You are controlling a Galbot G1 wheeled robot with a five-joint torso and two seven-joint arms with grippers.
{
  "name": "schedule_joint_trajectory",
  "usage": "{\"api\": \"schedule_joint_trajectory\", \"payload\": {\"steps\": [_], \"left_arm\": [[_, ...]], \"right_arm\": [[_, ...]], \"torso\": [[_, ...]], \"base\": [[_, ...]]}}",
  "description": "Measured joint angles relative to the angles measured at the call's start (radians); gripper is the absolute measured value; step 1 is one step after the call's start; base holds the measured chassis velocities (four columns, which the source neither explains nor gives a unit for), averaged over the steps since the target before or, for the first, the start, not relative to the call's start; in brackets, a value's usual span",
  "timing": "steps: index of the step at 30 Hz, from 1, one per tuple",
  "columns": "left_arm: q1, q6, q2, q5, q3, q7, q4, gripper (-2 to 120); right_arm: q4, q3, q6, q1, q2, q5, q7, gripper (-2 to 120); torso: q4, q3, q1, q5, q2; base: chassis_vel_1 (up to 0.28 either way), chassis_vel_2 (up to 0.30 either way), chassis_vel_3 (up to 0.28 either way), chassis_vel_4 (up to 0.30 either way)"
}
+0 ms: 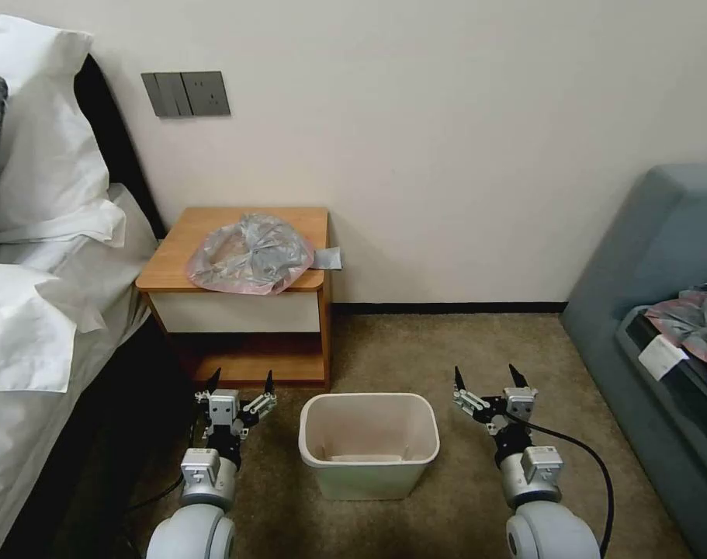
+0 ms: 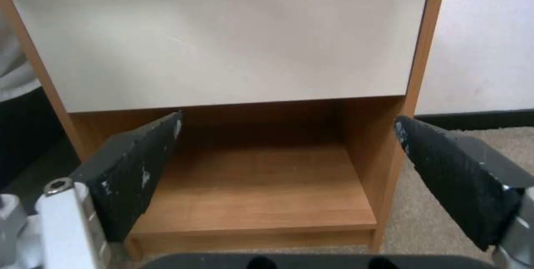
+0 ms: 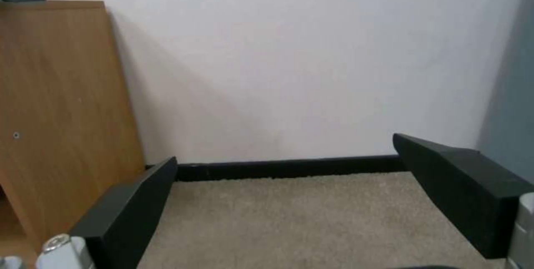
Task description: Pick up the garbage bag from the table and place it over the trash can.
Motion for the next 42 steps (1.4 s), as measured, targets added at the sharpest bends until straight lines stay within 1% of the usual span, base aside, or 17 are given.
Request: {"api": "schedule_joint_trajectory", "payload": {"steps": [32, 35, 36, 37, 38, 41, 42], "left_arm": [[0.004, 0.002, 0.0, -0.001, -0.001, 0.0, -0.005, 100], [0.017, 0.009, 0.0, -0.008, -0.007, 0.0, -0.03, 100], [0.029, 0.015, -0.001, -0.015, -0.012, 0.0, -0.052, 100], [0.056, 0.03, -0.002, -0.031, -0.025, 0.0, -0.103, 100], [0.056, 0.03, -0.002, -0.031, -0.025, 0.0, -0.103, 100], [0.108, 0.06, -0.005, -0.062, -0.049, 0.0, -0.204, 100], [0.108, 0.06, -0.005, -0.062, -0.049, 0.0, -0.204, 100]], "right_arm": [[0.007, 0.0, 0.0, -0.004, 0.001, 0.0, 0.0, 100], [0.036, -0.002, 0.0, -0.021, 0.007, -0.003, 0.0, 100], [0.065, -0.005, 0.0, -0.037, 0.013, -0.007, -0.001, 100], [0.125, -0.009, 0.0, -0.071, 0.025, -0.014, -0.003, 100], [0.125, -0.009, 0.0, -0.071, 0.025, -0.014, -0.003, 100], [0.249, -0.019, -0.003, -0.142, 0.049, -0.029, -0.009, 100], [0.249, -0.019, -0.003, -0.142, 0.049, -0.029, -0.009, 100]], "torso": [[0.0, 0.0, 0.0, 0.0, 0.0], [0.0, 0.0, 0.0, -0.0001, 0.0], [0.0, 0.0, 0.0, 0.0, 0.0], [-0.0001, 0.0, 0.0, -0.0001, 0.0], [-0.0001, 0.0, 0.0, -0.0001, 0.0], [-0.0001, 0.0, 0.0, -0.0001, 0.0], [-0.0001, 0.0, 0.0, -0.0001, 0.0]], "base": [[0.0, 0.0, 0.0, 0.0], [0.0, 0.0, 0.0, 0.0], [0.0, 0.0, 0.0, 0.0], [0.0, 0.0, 0.0, 0.0], [0.0, 0.0, 0.0, 0.0], [0.0, 0.0, 0.0, 0.0], [0.0, 0.0, 0.0, 0.0]]}}
